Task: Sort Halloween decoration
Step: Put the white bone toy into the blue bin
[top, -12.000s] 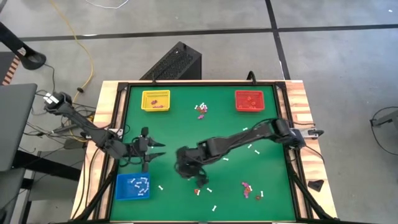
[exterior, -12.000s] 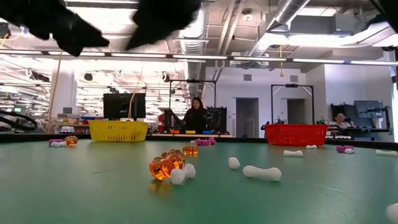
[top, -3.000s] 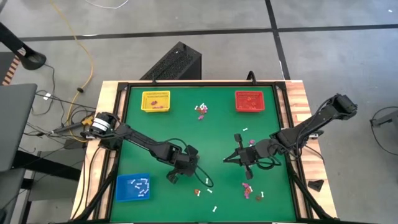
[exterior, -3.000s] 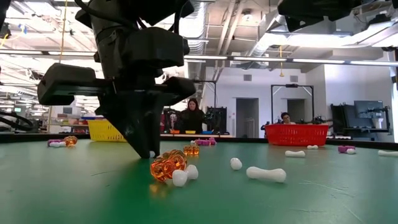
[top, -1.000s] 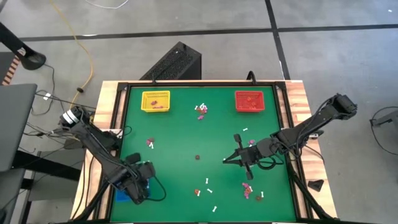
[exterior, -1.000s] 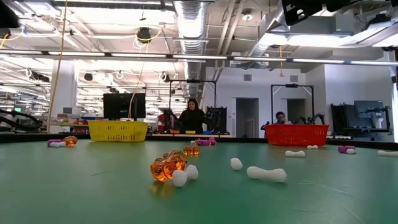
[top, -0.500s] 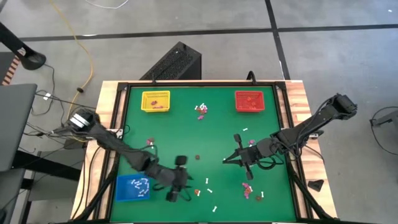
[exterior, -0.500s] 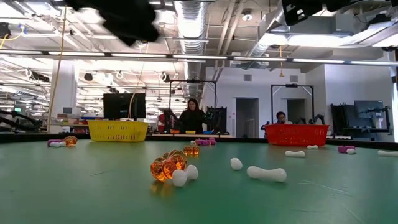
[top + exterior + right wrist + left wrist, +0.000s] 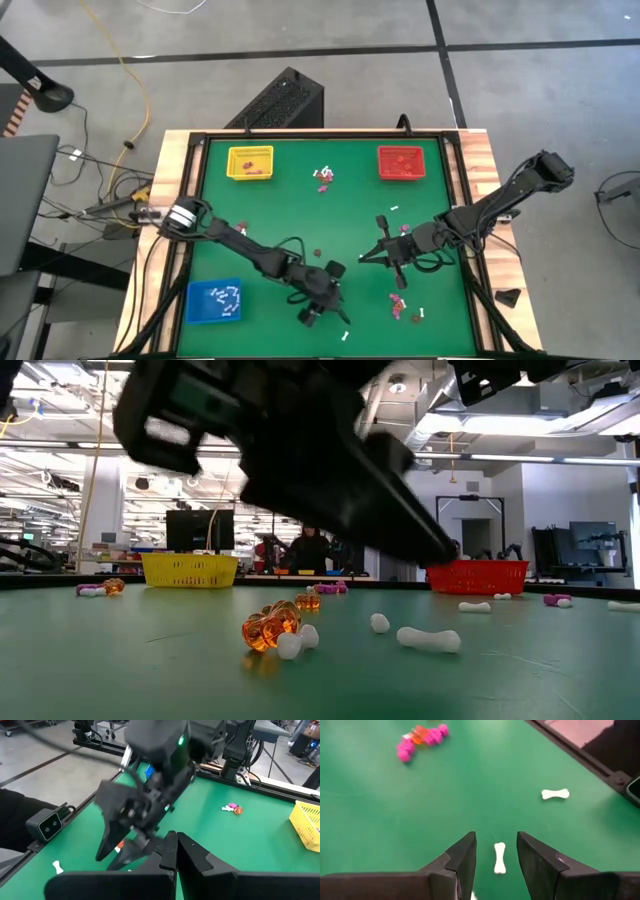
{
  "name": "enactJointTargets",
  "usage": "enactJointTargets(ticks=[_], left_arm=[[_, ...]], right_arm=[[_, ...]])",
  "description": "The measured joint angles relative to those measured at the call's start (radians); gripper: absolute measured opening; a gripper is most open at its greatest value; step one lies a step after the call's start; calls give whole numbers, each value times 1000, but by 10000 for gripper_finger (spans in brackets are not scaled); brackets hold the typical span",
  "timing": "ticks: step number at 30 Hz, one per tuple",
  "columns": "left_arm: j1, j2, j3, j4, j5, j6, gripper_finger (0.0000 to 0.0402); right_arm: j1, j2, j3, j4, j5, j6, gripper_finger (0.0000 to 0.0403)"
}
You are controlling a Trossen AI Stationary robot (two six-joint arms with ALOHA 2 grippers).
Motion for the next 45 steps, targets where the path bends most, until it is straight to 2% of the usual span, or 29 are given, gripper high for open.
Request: enactJointTargets(ticks=[6,17,20,27,32,41,45], left_arm=[[10,89,77,-23,75,-9,129],[10,101,79,-104,67,-9,124],[11,101,79,-116,55,-13,102],[22,101,80,-190,35,-2,16],[33,96,81,-210,39,-28,7],[35,-34,74,-266,5,-8,1],[16,-146,77,-385,-26,-23,1]], right_arm=[[0,0,0,-5,0,-3,31],[0,0,0,-22,0,-3,31],[0,0,0,-22,0,-3,31],[-1,0,0,-22,0,-3,31],[-1,0,0,-22,0,-3,31],[-1,0,0,-22,0,-4,31],[-1,0,0,-25,0,-4,31]])
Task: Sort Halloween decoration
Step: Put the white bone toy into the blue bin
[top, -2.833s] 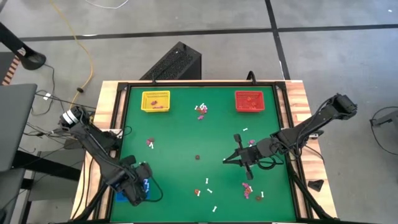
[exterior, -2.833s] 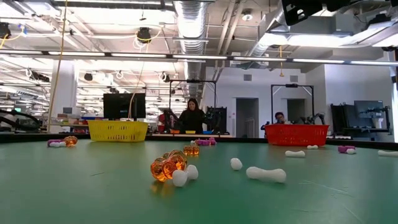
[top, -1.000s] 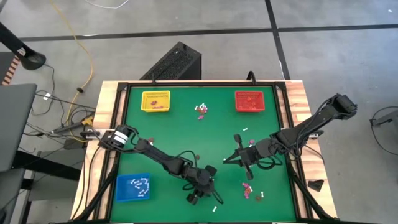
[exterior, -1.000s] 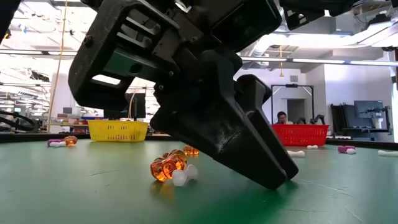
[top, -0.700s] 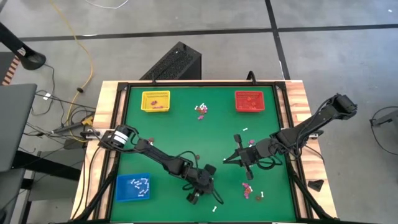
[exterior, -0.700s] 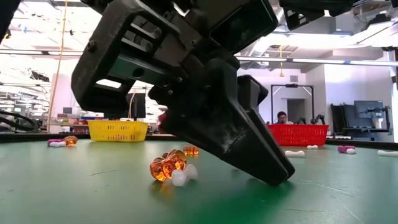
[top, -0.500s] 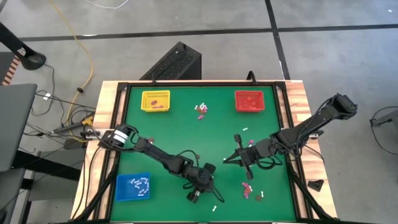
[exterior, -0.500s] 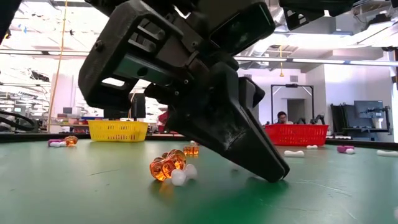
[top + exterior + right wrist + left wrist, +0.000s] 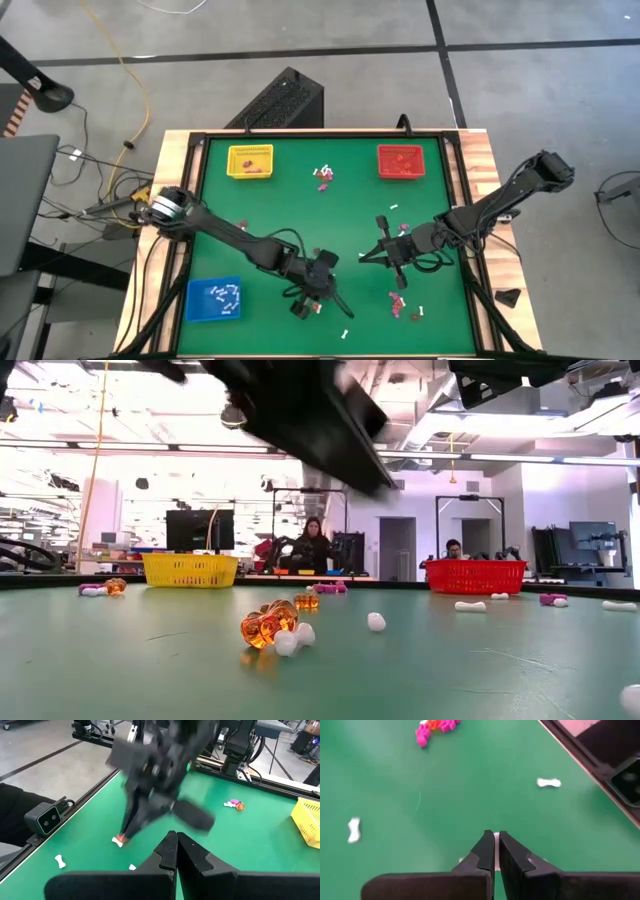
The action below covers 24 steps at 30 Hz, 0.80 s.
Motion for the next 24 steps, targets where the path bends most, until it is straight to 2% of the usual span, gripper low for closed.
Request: enactJointTargets(ticks=[6,9,12,20,24], left_arm=[[-66,-135,0,-364,-37,-210,2],[-138,-181,0,-547,-61,-369,2],[-233,-219,-1,-685,-128,-532,2],[-476,-302,0,-914,-313,-1036,1],[-565,-305,-11,-941,-400,-1183,0]], right_arm=[[0,0,0,-6,0,0,31],[0,0,0,-11,0,0,31],[0,0,0,-17,0,-3,31],[-15,0,0,-19,0,0,31],[-15,0,0,-12,0,1,31]])
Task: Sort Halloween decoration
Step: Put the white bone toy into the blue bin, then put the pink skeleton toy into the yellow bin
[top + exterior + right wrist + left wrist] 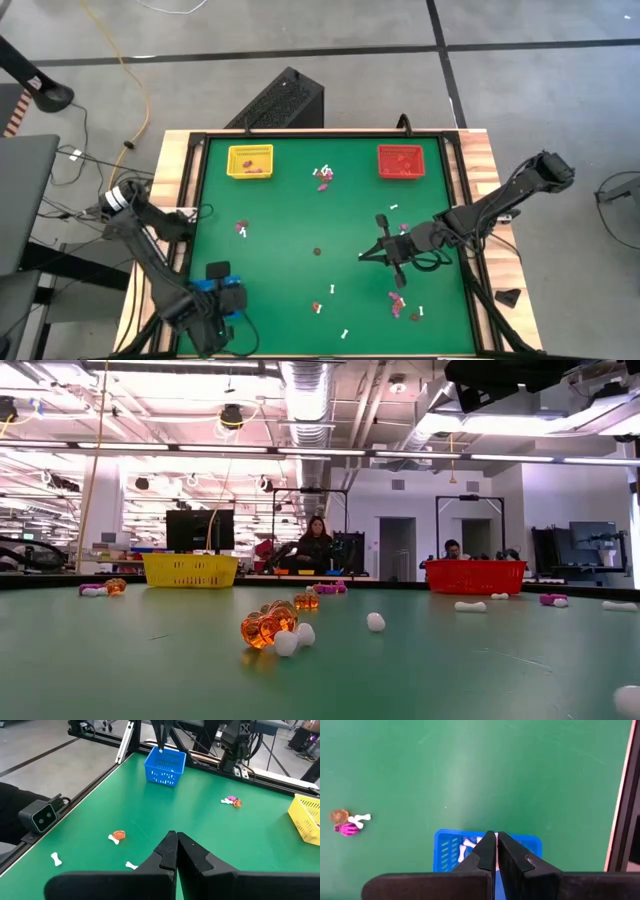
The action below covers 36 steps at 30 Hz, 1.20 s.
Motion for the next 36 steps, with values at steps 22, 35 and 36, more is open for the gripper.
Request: enactJointTargets(ticks=[22,35,36], left_arm=[[-27,-56,-203,35,154,-249,88],[-40,-174,-326,438,-793,380,143],[-28,-179,-366,518,-842,452,144]], right_arm=[[0,0,0,8,31,167,31],[-17,73,0,28,229,413,31],[-29,91,0,34,243,425,31]])
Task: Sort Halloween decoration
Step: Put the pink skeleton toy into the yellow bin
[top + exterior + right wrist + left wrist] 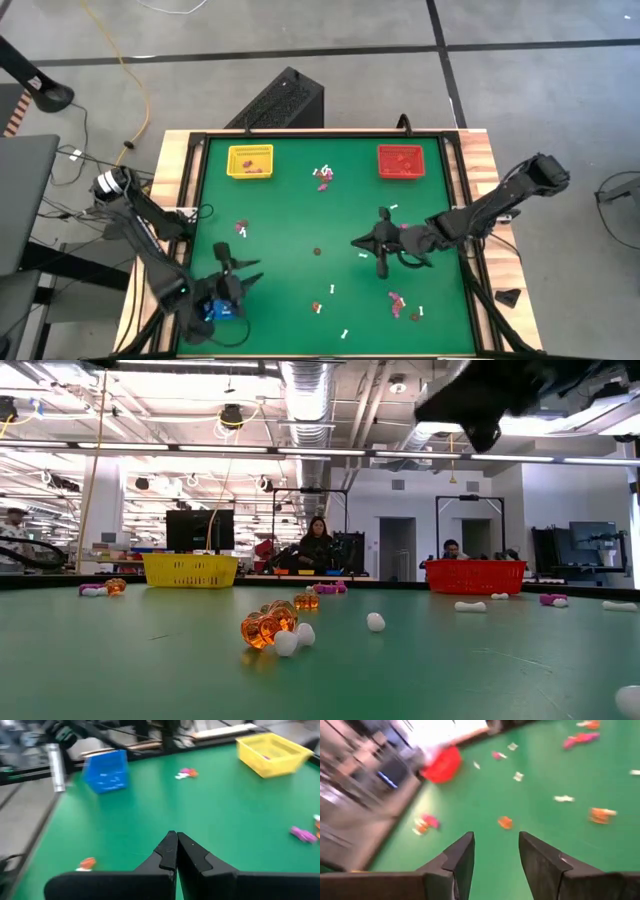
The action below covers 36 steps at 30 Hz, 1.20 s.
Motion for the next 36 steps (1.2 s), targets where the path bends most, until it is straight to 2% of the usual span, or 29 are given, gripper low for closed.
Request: enactJointTargets(ticks=[2,3,6,11,13,15,18,23,30,34,36], left_arm=[[54,-19,-83,143,-48,92,144],[94,-33,-124,223,-8,115,144],[253,-63,-278,516,276,211,144],[486,-65,-477,1249,817,592,144],[549,-66,-531,1421,925,685,144],[593,-64,-584,1537,924,714,144],[640,-65,-642,1632,876,655,144],[672,-65,-718,1753,844,625,144],[674,-65,-735,1735,858,705,144],[674,-64,-736,1691,863,721,144],[670,-76,-739,1659,815,735,144]], right_arm=[[-34,41,2,13,3,36,31],[-55,58,10,-2,2,53,31],[-123,96,52,-63,-36,65,31],[-246,135,139,-184,-108,64,31],[-304,154,159,-181,-108,56,31],[-374,182,171,-179,-108,57,31],[-486,243,189,-162,-109,77,34],[-644,393,248,-103,-120,123,70],[-706,613,425,-160,-175,131,143],[-727,678,518,-275,-176,132,174],[-737,691,541,-321,-169,133,182]])
